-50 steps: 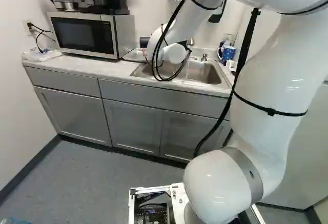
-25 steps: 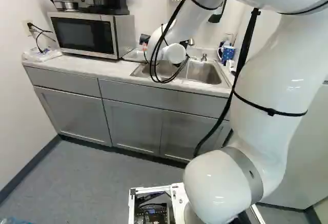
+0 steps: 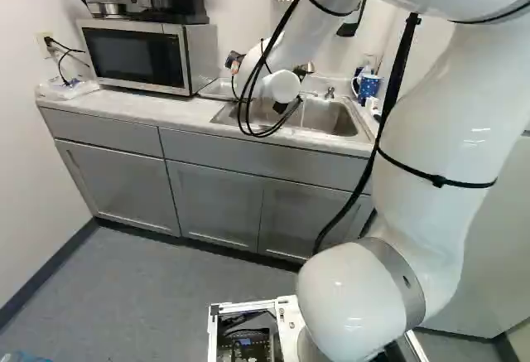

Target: Rinse the cup and place it in the tray

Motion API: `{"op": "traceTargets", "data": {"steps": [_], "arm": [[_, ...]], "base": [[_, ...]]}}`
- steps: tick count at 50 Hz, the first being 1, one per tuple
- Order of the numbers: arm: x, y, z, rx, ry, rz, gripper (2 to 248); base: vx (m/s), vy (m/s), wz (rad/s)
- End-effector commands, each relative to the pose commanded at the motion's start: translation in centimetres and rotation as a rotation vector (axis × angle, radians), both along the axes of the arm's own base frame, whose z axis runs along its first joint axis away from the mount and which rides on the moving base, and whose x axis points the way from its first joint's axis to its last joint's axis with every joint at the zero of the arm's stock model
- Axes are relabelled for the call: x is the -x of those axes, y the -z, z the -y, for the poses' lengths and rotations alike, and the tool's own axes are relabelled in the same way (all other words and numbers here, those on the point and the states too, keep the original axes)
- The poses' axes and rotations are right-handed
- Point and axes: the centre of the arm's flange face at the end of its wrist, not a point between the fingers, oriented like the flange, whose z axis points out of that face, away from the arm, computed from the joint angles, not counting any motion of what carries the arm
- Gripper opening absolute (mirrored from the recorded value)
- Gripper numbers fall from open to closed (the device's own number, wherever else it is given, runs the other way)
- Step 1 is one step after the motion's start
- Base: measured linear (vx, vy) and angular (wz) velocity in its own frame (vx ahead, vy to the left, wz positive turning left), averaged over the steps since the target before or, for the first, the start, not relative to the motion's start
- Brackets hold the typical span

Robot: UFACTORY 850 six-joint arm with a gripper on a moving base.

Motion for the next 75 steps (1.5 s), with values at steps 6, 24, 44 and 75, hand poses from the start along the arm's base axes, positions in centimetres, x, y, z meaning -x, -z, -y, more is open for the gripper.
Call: {"op": "traceTargets", "data": {"steps": [6,24,44,75], "arm": [[0.00,0.00,0.00,0.000,0.000,0.000,122],[0.00,0.00,0.00,0.000,0.000,0.000,122],[0.00,0.00,0.00,0.000,0.000,0.000,122],[0.00,0.00,0.00,0.257,-0.020,0.052,122]], "base": [[0.000,0.000,0.000],[0.000,0.000,0.000],[0.000,0.000,0.000],[0.000,0.000,0.000]]}}
